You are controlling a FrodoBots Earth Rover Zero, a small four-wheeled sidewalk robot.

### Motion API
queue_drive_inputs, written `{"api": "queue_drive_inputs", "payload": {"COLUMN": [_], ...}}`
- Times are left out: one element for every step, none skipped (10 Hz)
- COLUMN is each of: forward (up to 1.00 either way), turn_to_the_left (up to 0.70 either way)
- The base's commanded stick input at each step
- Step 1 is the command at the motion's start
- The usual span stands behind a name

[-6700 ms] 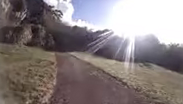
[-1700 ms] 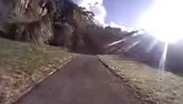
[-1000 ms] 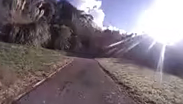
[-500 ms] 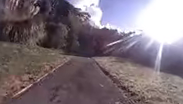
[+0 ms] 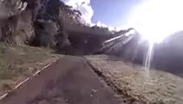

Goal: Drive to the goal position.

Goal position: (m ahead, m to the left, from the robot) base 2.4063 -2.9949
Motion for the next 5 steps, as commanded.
{"api": "queue_drive_inputs", "payload": {"forward": [0.7,0.7,0.7,0.7,0.7], "turn_to_the_left": [-0.35,-0.35,-0.35,-0.35,-0.32]}}
